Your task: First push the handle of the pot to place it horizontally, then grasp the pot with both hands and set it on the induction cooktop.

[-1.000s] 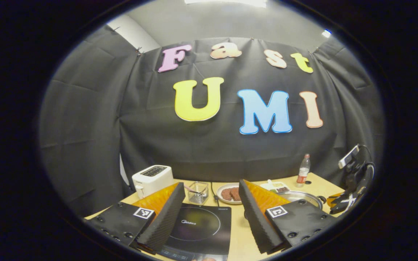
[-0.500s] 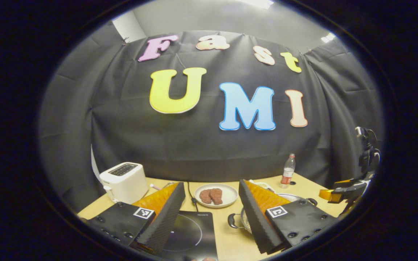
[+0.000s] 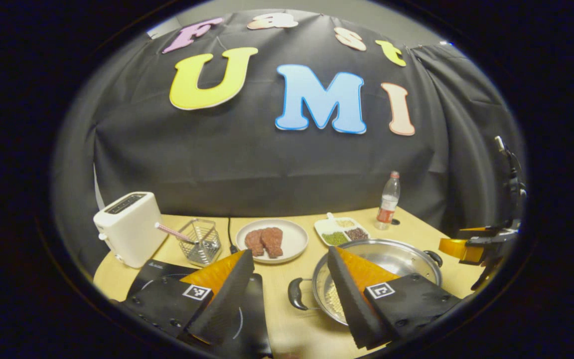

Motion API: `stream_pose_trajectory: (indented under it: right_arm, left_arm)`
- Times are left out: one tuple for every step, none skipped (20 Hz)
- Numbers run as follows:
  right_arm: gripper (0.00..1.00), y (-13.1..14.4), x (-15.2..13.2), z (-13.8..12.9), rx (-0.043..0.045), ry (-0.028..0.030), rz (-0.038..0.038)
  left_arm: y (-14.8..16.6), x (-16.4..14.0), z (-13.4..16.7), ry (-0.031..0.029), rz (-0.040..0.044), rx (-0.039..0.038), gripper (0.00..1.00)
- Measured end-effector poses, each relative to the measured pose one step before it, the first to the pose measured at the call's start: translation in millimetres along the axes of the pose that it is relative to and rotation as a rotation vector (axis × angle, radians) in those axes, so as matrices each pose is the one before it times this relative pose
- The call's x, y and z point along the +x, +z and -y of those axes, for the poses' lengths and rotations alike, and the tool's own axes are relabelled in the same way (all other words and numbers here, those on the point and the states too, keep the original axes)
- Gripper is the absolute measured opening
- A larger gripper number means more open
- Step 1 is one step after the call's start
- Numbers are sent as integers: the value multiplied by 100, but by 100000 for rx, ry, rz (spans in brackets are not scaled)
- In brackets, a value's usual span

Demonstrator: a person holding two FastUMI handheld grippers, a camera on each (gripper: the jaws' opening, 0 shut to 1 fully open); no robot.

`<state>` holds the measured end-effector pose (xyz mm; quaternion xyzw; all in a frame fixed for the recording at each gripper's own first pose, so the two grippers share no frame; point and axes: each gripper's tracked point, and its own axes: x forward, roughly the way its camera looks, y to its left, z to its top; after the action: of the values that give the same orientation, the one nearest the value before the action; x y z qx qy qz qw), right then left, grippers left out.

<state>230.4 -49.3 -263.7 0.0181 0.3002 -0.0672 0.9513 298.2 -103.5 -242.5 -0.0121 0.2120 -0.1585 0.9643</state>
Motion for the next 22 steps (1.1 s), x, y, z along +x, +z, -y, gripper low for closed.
stream_pose_trajectory:
  right_arm:
    - [98, -197, 469, 24, 413, 422, -802]
    - [98, -129, 379, 22, 100, 422, -459]
    - [98, -254, 491, 50, -217, 213, -572]
    - [98, -284, 420, 23, -335, 167, -1038]
    - [98, -349, 401, 123, -84, 178, -1282]
    - [98, -242, 386, 75, -85, 50, -1038]
    - [98, -220, 334, 96, -114, -30, -700]
    - [98, -197, 341, 74, -52, 121, -886]
    - [98, -262, 401, -45, -53, 189, -947]
    - [98, -321, 396, -63, -149, 236, -1173]
    - [98, -356, 320, -112, -214, 527, -1300]
    - [98, -458, 194, 0, -381, 273, -1328]
    - [98, -253, 122, 19, -422, 337, -1202]
    - [98, -290, 326, 43, -358, 22, -1098]
    - [98, -337, 446, 22, -103, 225, -955]
    - [98, -364, 543, -129, 241, 351, -1137]
    - [98, -323, 296, -73, 288, 601, -1208]
    - [98, -450, -6, 237, 135, -136, -1340]
    - [94, -202, 185, 184, 93, -111, -563]
    - [91, -353, 250, 128, -82, -617, -971]
    - [77, -422, 194, 145, 151, -231, -1247]
    - [78, -275, -89, -31, 423, 318, -960]
  left_arm:
    - [-886, 844, 347, -417, -1993, -405, 95]
    - [-845, 772, 140, 308, -2181, 214, 95]
    - [-721, 675, 107, 234, -1946, 444, 97]
    - [-585, 705, 49, 260, -1987, 487, 98]
    - [-684, 582, 145, -39, -1742, 257, 97]
    - [-494, 547, 19, 193, -1601, 103, 97]
    - [-605, 597, 133, -163, -1668, 7, 95]
    - [-498, 556, -4, 214, -1367, 15, 97]
    - [-533, 460, 100, 32, -1700, 161, 98]
    - [-573, 537, 49, 277, -1793, 213, 98]
    - [-686, 432, 83, -17, -2010, -258, 100]
    - [-539, 324, 141, 245, -2070, -717, 95]
    - [-629, 307, 216, 213, -1650, -892, 98]
    - [-337, 290, 122, 338, -1003, -721, 100]
    - [-360, 70, 11, 292, -970, -149, 98]
    - [-230, 210, 95, 323, -534, 372, 98]
    - [-237, -18, -93, 474, -738, 620, 96]
    - [-183, 59, -4, 129, -610, 495, 98]
    - [-253, 128, 264, -664, -666, 272, 98]
    - [-349, 81, 212, -364, -1545, -91, 98]
    - [-322, 249, 75, 446, -889, -9, 97]
    - [-330, 103, -30, 475, -665, -157, 97]
